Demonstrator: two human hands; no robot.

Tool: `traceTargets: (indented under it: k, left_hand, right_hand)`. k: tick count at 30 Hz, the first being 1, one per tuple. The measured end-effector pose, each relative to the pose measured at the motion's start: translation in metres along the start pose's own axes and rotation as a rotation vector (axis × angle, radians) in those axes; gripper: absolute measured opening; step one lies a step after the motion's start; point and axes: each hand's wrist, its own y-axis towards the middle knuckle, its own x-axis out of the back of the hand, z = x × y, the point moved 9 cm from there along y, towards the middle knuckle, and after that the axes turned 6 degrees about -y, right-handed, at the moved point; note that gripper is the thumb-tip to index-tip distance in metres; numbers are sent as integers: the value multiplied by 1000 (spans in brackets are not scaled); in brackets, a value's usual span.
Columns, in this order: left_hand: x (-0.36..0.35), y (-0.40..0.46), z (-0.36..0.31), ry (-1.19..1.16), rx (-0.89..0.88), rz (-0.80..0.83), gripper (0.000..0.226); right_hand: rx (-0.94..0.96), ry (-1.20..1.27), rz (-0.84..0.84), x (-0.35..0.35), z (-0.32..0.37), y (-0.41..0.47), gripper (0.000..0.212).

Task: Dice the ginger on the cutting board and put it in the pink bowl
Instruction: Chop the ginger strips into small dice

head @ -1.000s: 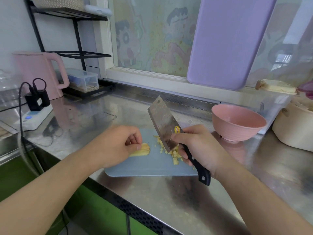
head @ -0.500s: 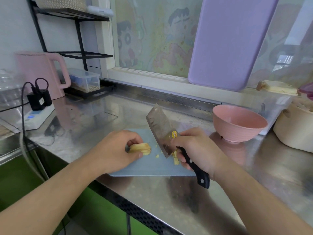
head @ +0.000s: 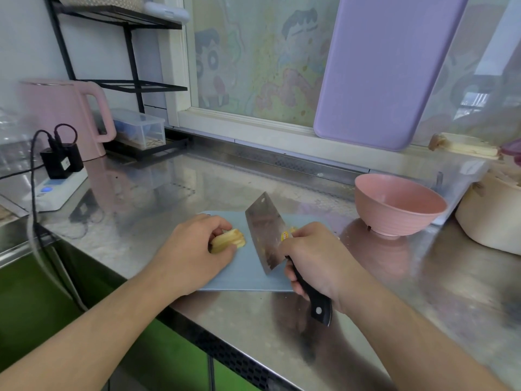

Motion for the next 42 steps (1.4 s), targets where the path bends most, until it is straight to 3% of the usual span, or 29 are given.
traceTargets:
  k: [7, 21, 26, 38, 42]
  left_hand:
    - [-5, -1, -6, -50, -29, 31, 11]
    - [-2, -7, -10, -7, -128, -37, 31]
    - [1, -10, -13, -4, -148, -56, 12]
    - [2, -13, -18, 11, -216, -82, 8]
    - [-1, -13, -15, -17, -186, -51, 21]
  right_hand:
    - [42, -89, -33, 16, 6, 1, 18]
    - [118, -94, -1, 6, 22, -4, 26]
    - [128, -55, 15, 8, 23, -5, 28]
    - [124, -30, 2, 9, 21, -4, 31]
    - [124, -47, -8, 9, 21, -4, 25]
